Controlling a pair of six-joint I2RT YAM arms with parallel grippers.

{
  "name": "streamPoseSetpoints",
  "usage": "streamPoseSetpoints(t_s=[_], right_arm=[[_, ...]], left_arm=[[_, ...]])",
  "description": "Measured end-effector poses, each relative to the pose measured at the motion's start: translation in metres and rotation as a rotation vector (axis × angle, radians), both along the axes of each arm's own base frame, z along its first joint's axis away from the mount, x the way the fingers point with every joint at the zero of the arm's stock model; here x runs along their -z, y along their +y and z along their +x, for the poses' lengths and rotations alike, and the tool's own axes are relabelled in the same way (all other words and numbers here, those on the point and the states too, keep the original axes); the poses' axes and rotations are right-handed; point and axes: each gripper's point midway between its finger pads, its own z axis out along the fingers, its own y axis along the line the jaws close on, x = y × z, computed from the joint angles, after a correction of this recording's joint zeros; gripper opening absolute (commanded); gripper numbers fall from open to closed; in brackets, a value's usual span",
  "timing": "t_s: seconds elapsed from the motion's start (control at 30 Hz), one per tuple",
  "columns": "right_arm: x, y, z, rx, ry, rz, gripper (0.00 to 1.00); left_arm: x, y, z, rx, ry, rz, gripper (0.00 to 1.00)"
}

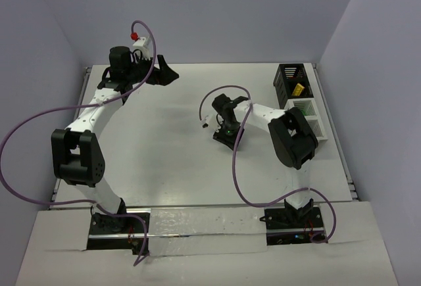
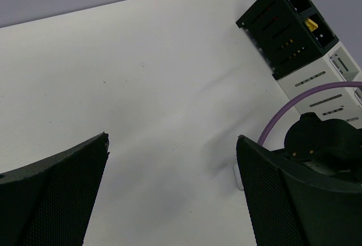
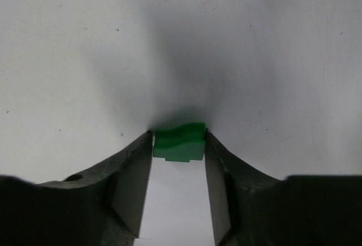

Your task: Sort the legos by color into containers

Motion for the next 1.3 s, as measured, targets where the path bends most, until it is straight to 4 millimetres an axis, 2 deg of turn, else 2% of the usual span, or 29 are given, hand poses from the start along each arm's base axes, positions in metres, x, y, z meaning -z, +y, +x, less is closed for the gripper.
streamPoseSetpoints(t_s=[0.37, 0.47, 0.57, 0.63, 0.77, 0.9, 1.0, 1.17, 1.23, 1.3], right_arm=[[-0.006, 0.005, -0.004, 0.010, 0.027, 0.038, 0.30], [-0.027, 0.012, 0.004, 0.042, 0.017, 0.107, 0.25], [-0.072, 0.011, 0.034, 0.115, -0.072, 0.229, 0.24], [-0.110, -0.005, 0.053, 0.179, -0.160, 0.306, 0.24], [-0.180, -0.060, 0.075, 0.327, -0.329, 0.409, 0.25], [-0.218, -0.115, 0.082, 0.469, -0.417, 0.436, 0.24], [-0.226, -0.152, 0.087, 0.570, -0.442, 0.426, 0.23], [-0.215, -0.219, 0.079, 0.757, -0.437, 0.338, 0.22], [-0.209, -0.235, 0.077, 0.800, -0.434, 0.305, 0.23], [-0.201, -0.243, 0.076, 0.823, -0.420, 0.282, 0.23]], left_arm=[[0.000, -0.001, -0.001, 0.008, -0.001, -0.003, 0.99], [-0.001, -0.001, -0.001, 0.009, -0.006, -0.001, 0.99], [-0.001, -0.004, -0.001, 0.020, -0.020, 0.010, 0.99], [-0.001, -0.009, -0.002, 0.032, -0.032, 0.022, 0.99], [-0.005, -0.023, -0.005, 0.060, -0.057, 0.037, 0.99], [-0.003, -0.031, -0.007, 0.076, -0.059, 0.041, 0.99], [0.001, -0.033, -0.006, 0.078, -0.051, 0.044, 0.99], [0.005, -0.037, -0.001, 0.079, -0.045, 0.046, 0.99], [0.005, -0.038, 0.001, 0.081, -0.045, 0.045, 0.99], [0.003, -0.040, 0.003, 0.083, -0.050, 0.045, 0.99]])
